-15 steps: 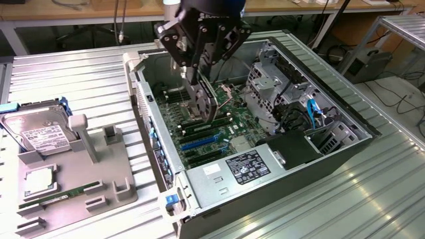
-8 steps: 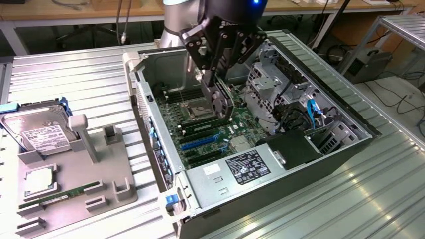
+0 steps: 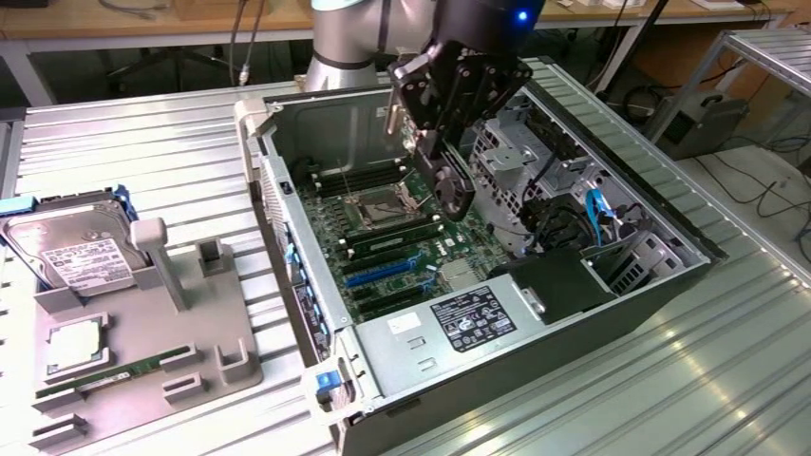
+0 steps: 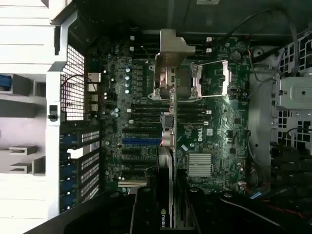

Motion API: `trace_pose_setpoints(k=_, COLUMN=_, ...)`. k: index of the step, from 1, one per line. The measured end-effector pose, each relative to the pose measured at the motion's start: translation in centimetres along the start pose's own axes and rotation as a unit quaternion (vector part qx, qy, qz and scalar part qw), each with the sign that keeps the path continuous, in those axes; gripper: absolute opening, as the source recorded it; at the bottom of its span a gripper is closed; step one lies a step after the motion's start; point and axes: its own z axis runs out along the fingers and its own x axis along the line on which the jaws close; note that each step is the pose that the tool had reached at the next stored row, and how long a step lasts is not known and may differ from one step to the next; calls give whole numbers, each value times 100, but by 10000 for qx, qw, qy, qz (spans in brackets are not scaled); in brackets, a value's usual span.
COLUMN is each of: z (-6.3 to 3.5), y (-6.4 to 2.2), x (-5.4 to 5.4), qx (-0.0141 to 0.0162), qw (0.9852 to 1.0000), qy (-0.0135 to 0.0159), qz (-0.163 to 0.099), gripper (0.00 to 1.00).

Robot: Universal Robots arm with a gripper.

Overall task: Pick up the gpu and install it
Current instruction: 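Pick up the gpu and move the gpu toward the slot, then insert the gpu into the slot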

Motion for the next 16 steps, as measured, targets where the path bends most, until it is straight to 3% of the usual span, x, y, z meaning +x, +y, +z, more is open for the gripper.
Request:
trace_pose_setpoints(k=3, z=69, y=-6, x=-87, qx=0, qw=10000, qy=0, qz=1, gripper=26)
trace_pose_setpoints(k=16, z=68, y=-6, x=-88, qx=0, qw=10000, qy=-1, qz=0, gripper=26)
